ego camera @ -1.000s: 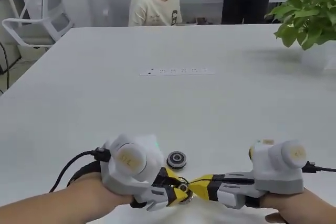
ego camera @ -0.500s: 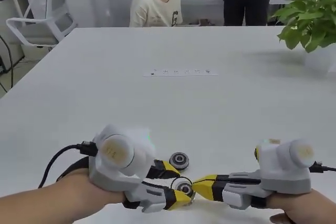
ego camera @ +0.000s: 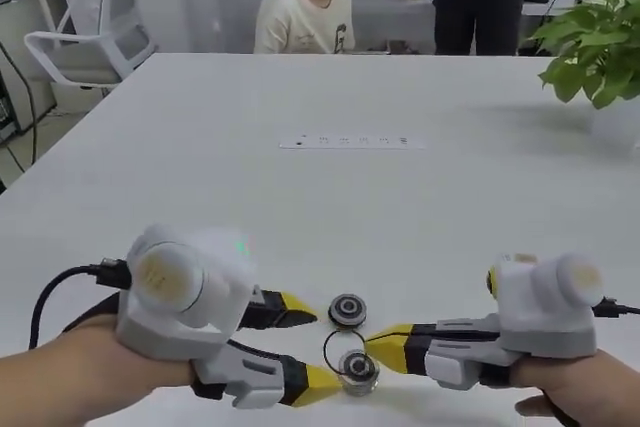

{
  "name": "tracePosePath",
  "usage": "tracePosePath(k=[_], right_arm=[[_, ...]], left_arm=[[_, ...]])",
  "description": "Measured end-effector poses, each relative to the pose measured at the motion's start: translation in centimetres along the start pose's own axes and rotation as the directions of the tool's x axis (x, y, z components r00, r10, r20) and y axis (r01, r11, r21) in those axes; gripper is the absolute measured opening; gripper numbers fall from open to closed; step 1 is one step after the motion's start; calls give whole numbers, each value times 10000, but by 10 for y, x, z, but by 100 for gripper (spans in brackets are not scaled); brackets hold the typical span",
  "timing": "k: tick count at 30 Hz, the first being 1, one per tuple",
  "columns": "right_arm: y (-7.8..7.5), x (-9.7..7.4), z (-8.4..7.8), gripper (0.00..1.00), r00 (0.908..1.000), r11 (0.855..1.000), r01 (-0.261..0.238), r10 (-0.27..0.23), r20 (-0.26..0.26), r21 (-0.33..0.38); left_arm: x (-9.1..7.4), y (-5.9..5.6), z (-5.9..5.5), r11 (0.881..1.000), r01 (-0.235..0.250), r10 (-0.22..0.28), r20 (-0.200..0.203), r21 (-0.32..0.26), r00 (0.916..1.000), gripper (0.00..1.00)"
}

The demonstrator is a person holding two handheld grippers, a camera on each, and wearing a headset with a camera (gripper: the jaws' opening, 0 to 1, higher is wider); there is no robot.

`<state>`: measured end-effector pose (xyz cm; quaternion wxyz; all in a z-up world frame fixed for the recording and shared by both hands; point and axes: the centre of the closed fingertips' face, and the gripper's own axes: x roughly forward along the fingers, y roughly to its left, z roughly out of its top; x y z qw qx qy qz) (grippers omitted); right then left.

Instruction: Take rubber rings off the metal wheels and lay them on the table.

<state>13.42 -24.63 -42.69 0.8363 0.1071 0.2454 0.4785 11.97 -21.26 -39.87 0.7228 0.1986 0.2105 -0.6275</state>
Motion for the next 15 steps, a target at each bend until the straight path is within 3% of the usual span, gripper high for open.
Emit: tracePosePath(k=[7,15], right_arm=[[4,9,7,0,9996,9995,-240,238,-130,-182],[10,22,11,0,9974,9976,-568,549,-472,-396]], left_arm=[[-15,6,0,9994,-315,318,210,-151,9993,46],[-29,8,-12,9983,-553,554,55,-163,9985,53]])
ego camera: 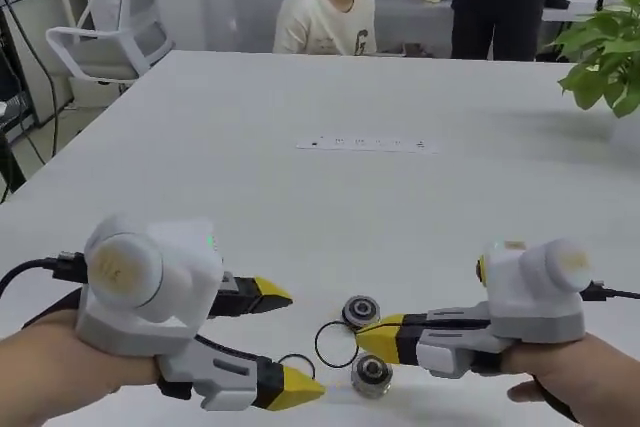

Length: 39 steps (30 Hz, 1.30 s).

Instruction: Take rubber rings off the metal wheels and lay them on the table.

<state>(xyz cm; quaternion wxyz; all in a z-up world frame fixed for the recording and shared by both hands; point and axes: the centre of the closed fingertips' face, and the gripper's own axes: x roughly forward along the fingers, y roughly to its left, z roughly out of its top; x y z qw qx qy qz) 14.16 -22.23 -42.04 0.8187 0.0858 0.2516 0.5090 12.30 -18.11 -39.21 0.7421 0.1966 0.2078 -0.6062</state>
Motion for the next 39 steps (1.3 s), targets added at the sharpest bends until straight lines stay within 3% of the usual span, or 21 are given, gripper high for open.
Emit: tracePosePath(k=[8,20,39], right_arm=[[4,15,5,0,9989,9993,-286,277,-369,-246],[9,37,-8,0,9902,9977,-652,625,-1246,-178],[1,49,-24,0,9785,9985,-495,532,-1991,234]], left_arm=[[-11,1,-2,9998,-112,113,30,-153,9999,63],[-26,12,-7,9979,-488,493,115,-425,9987,67],[-34,16,-14,9952,-729,736,78,-650,9973,67]])
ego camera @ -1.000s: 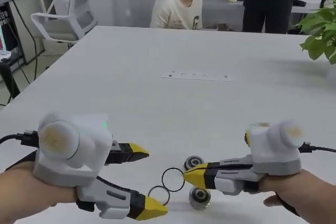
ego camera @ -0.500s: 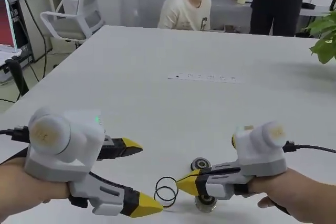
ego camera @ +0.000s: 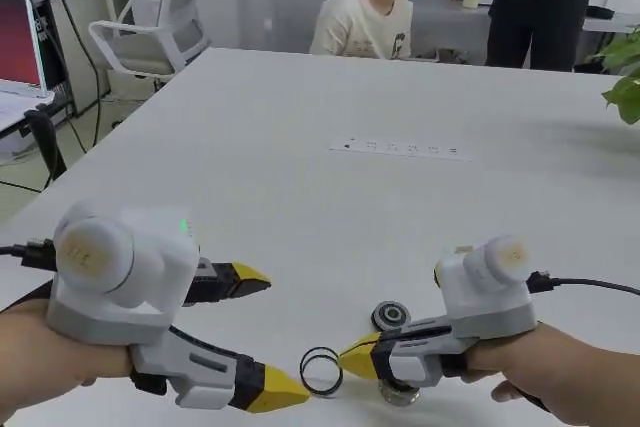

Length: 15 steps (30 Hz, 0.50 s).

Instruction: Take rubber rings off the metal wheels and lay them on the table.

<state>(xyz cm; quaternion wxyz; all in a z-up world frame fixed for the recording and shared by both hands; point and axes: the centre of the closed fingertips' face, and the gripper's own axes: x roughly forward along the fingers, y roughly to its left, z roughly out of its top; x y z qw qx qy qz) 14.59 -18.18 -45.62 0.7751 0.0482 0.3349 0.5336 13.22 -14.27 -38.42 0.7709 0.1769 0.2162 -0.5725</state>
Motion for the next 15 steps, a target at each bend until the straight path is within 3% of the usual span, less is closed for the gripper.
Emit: tracePosePath(k=[15], right_arm=[[-7,4,-8,0,9987,9988,338,-351,-370,-357]], left_arm=[[1,0,-2,10000,-41,41,-81,-60,10000,66]])
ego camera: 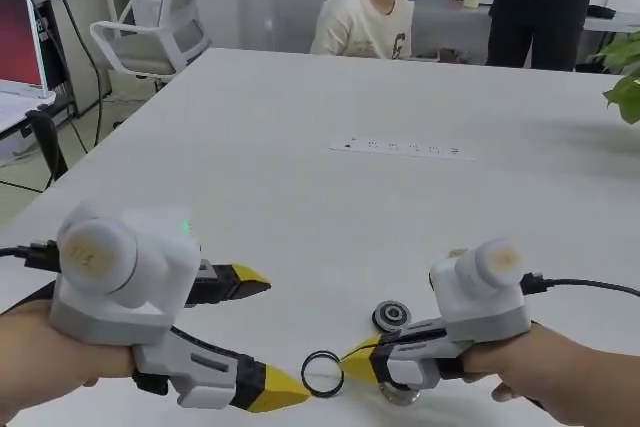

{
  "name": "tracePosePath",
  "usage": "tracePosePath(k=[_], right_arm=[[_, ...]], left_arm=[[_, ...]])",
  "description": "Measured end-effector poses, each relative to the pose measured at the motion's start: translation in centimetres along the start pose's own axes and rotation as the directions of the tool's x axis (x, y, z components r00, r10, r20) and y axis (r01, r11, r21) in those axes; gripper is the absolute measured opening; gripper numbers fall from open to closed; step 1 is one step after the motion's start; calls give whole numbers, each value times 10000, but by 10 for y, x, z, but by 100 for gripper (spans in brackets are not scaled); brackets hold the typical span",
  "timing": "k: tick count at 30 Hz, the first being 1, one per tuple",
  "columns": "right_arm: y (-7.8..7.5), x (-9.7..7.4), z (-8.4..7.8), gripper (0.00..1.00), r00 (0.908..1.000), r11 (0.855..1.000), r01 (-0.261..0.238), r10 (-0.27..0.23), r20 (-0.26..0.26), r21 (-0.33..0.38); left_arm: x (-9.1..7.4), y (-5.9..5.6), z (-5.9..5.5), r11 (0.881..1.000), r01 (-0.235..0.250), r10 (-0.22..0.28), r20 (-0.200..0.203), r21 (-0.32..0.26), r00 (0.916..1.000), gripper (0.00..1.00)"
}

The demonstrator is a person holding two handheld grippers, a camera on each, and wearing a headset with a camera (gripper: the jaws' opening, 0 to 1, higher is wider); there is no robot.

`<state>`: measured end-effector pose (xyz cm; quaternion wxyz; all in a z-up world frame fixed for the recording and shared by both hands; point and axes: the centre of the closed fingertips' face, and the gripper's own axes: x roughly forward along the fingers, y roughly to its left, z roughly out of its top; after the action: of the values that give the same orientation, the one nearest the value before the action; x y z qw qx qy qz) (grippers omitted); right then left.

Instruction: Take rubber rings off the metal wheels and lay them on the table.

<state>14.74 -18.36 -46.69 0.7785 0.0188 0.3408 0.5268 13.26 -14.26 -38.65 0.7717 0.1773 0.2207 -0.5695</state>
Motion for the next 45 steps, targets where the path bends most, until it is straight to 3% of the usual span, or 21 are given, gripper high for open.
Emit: tracePosePath(k=[14,25,29,45], right_arm=[[-8,0,-1,6,9985,9975,543,-546,-49,-455],[-19,-18,11,10,9938,9952,934,-914,627,-288],[-24,-29,20,11,9869,9931,1166,-1144,1136,-123],[-35,-64,34,14,9601,9824,1866,-1820,2124,-19]], left_arm=[[-1,0,-2,10000,-45,45,-72,-61,10000,66],[1,2,-2,10000,-27,25,-126,-95,9999,66],[3,6,0,9999,-19,18,-115,-134,9999,65],[21,15,23,9995,142,-137,190,-271,9997,63]])
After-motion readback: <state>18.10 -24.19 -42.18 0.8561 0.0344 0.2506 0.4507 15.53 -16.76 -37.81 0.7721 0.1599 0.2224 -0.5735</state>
